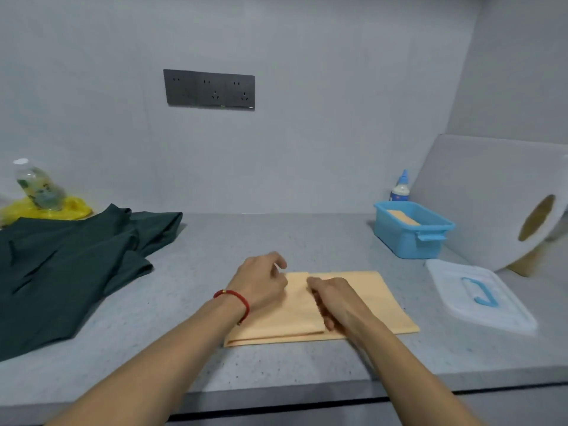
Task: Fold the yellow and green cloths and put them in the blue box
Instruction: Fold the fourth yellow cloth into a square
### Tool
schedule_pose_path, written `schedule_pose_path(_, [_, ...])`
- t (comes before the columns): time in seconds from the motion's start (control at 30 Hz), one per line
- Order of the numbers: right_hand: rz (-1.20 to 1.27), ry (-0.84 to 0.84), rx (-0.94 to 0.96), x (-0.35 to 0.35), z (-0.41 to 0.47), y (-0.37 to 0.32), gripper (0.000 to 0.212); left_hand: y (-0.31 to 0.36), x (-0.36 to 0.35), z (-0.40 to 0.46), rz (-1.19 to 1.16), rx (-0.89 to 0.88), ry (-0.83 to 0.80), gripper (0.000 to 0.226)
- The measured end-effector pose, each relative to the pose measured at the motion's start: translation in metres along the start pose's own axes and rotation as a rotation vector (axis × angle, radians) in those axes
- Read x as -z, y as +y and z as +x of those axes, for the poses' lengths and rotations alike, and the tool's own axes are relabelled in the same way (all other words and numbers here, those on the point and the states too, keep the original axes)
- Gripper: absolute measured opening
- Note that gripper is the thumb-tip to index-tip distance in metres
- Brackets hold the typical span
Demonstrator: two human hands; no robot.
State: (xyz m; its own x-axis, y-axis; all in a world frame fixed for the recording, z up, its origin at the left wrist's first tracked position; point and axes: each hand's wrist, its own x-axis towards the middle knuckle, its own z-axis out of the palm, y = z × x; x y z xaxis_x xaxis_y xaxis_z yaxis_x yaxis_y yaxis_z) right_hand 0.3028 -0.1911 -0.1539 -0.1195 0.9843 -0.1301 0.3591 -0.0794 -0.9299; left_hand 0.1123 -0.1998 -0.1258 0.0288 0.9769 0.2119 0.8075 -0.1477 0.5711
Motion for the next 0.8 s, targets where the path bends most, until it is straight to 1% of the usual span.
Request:
schedule_pose_path(0.07, [-0.088,-0.015,0.057,0.001,0.001,0.006,0.017,-0.008,-0.01,-0.01,0.171,-0.16,-0.092,0.035])
schedule_pose_path(0.1, [-0.092,-0.012,0.058,0.001,0.002,0.007,0.011,-0.01,-0.014,-0.013,0.227,-0.21,-0.141,0.041])
schedule_pose_path(0.13, [-0.092,0.0,0.053,0.001,0.003,0.01,0.013,-0.012,-0.019,-0.016,0.266,-0.232,-0.19,0.046])
schedule_pose_path(0.17, [-0.09,0.018,0.056,0.001,0.003,0.011,0.02,-0.014,-0.022,-0.016,0.294,-0.235,-0.223,0.051])
schedule_pose_path(0.23, [-0.082,0.051,0.064,0.0,0.002,0.012,0.025,-0.016,-0.027,-0.016,0.352,-0.217,-0.263,0.058])
schedule_pose_path(0.37, [-0.073,0.09,0.062,0.002,0.002,0.014,0.025,-0.018,-0.035,-0.017,0.428,-0.2,-0.307,0.067])
schedule_pose_path(0.53, [-0.092,0.148,0.082,0.0,0.003,0.018,0.023,-0.026,-0.046,-0.022,0.422,-0.169,-0.291,0.076])
schedule_pose_path(0.67, [-0.136,0.136,0.091,0.001,0.004,0.017,0.026,-0.026,-0.047,-0.019,0.447,-0.166,-0.324,0.084])
schedule_pose_path(0.73, [-0.217,0.135,0.109,0.005,0.005,0.013,0.024,-0.025,-0.048,-0.019,0.461,-0.169,-0.34,0.087])
schedule_pose_path(0.77, [-0.325,0.181,0.139,0.009,0.007,0.011,0.022,-0.024,-0.048,-0.018,0.463,-0.171,-0.344,0.087])
schedule_pose_path(0.8, [-0.472,0.26,0.182,0.017,0.011,0.008,0.021,-0.022,-0.046,-0.016,0.47,-0.177,-0.349,0.088])
